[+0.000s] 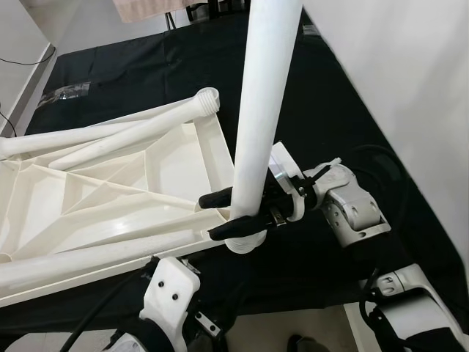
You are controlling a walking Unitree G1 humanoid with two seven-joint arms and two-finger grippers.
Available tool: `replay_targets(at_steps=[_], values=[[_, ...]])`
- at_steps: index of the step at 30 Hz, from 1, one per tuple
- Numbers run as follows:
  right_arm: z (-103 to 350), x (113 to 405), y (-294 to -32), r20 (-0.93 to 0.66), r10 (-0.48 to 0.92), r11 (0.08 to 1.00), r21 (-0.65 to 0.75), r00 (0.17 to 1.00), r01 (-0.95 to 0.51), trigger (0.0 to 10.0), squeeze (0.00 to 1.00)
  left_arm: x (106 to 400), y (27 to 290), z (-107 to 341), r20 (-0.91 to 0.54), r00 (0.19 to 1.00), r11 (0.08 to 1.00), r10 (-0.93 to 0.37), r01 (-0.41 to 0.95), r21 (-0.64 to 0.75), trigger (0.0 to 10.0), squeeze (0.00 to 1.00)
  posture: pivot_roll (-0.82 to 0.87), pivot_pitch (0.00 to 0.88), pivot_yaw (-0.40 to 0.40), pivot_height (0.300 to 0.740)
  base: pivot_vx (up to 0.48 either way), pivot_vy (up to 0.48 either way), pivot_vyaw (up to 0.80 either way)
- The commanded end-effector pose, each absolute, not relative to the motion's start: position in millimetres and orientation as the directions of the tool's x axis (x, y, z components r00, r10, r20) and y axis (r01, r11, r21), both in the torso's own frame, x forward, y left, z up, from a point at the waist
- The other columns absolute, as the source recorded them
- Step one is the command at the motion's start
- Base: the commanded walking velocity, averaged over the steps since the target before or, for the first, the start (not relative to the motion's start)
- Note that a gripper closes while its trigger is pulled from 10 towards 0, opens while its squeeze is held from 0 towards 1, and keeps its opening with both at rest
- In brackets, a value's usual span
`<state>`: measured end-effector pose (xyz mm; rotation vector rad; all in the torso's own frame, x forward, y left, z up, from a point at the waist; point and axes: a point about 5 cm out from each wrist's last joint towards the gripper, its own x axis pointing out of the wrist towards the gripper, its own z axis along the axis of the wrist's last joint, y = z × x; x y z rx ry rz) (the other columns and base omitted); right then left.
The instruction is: Building children table
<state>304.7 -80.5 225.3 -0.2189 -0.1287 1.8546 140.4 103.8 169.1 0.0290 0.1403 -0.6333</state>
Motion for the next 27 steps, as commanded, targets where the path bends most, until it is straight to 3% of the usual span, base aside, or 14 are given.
replay_targets(at_steps=[1, 10, 19, 27], values=[[213, 304, -73, -0.120, 0.952, -0.299, -0.177, -0.281, -0.938, 10.0, 0.00, 138, 105, 169, -0.151, 0.799, 0.808, -0.582, 0.589, 0.002, 10.0, 0.00, 0.08, 0.285, 0.105, 0.740, 0.000, 0.000, 0.00], [210, 315, -79, -0.137, 0.962, -0.255, -0.142, -0.236, -0.957, 10.0, 0.00, 137, 105, 170, -0.147, 0.807, 0.814, -0.572, 0.580, 0.015, 10.0, 0.00, 0.07, 0.294, 0.098, 0.740, 0.000, 0.000, 0.00], [211, 318, -90, -0.183, 0.942, -0.300, -0.091, -0.281, -0.949, 10.0, 0.00, 135, 105, 172, -0.138, 0.807, 0.814, -0.574, 0.581, 0.008, 10.0, 0.00, 0.07, 0.304, 0.097, 0.740, 0.000, 0.000, 0.00], [204, 319, -84, -0.281, 0.915, -0.341, -0.160, -0.288, -0.926, 10.0, 0.00, 133, 106, 173, -0.138, 0.808, 0.815, -0.572, 0.580, 0.017, 10.0, 0.00, 0.09, 0.308, 0.100, 0.740, 0.000, 0.000, 0.00]])
